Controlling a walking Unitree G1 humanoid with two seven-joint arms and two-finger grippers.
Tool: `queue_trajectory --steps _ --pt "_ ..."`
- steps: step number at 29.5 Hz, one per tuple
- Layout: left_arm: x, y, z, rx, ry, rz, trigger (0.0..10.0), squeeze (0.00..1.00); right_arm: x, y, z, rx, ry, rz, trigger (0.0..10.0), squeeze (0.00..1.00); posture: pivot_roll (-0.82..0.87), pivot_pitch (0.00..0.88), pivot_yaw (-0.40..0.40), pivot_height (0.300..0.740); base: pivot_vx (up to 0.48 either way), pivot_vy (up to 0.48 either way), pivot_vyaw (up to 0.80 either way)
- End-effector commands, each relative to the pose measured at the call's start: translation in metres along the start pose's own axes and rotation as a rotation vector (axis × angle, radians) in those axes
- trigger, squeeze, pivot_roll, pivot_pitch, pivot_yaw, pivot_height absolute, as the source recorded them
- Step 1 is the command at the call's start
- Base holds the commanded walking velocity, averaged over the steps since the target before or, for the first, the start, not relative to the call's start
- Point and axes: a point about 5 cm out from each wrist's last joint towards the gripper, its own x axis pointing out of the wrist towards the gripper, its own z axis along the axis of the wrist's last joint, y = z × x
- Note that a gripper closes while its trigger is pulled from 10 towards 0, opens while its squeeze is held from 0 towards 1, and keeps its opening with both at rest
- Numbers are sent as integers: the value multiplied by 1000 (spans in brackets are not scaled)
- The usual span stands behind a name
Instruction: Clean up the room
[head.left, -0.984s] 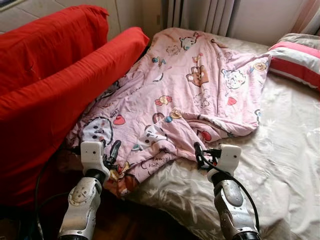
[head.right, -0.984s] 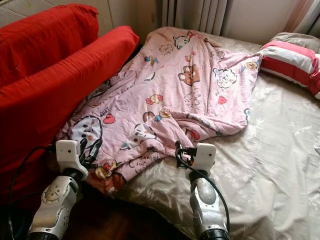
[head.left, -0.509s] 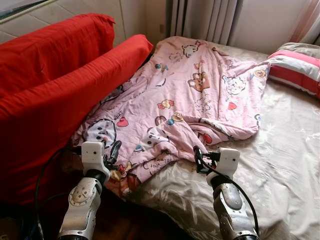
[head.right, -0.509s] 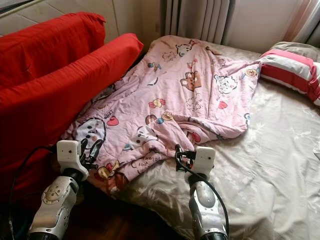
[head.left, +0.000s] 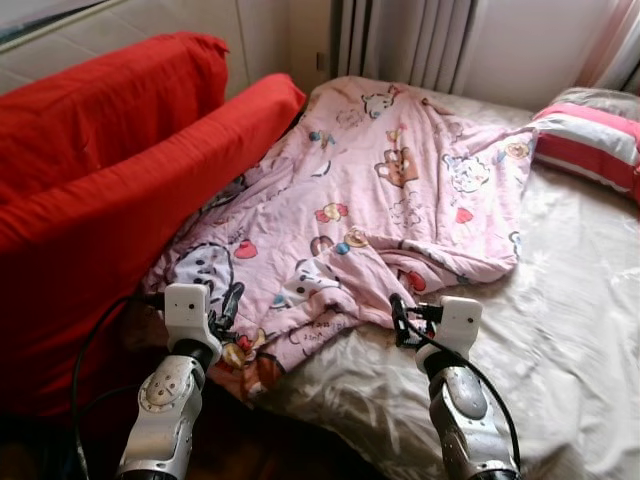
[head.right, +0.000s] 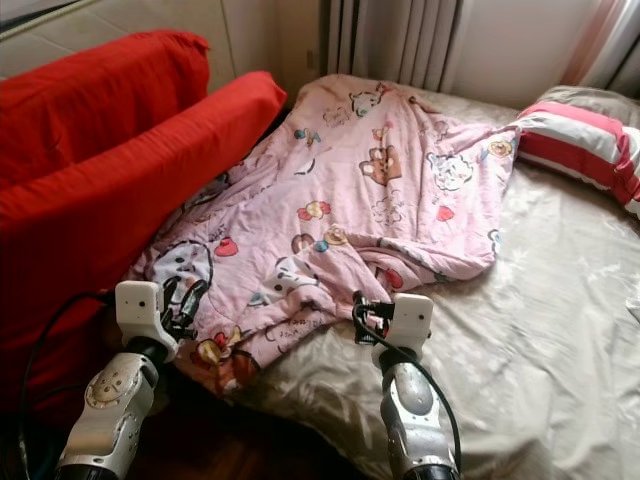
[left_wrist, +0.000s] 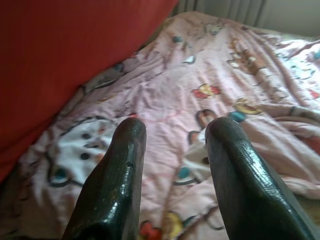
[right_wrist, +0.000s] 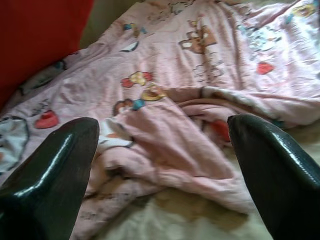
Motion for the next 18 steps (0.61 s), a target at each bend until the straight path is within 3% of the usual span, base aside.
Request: queue_trajectory --steps 1,18 --pt "-2 0 -4 -1 15 1 10000 0 -2 -1 0 3 -2 -8 10000 0 101 223 2 740 0 244 0" --pt "-2 0 -3 7 14 -5 10000 0 -2 0 -1 8 -1 -11 10000 0 106 228 8 740 0 254 0"
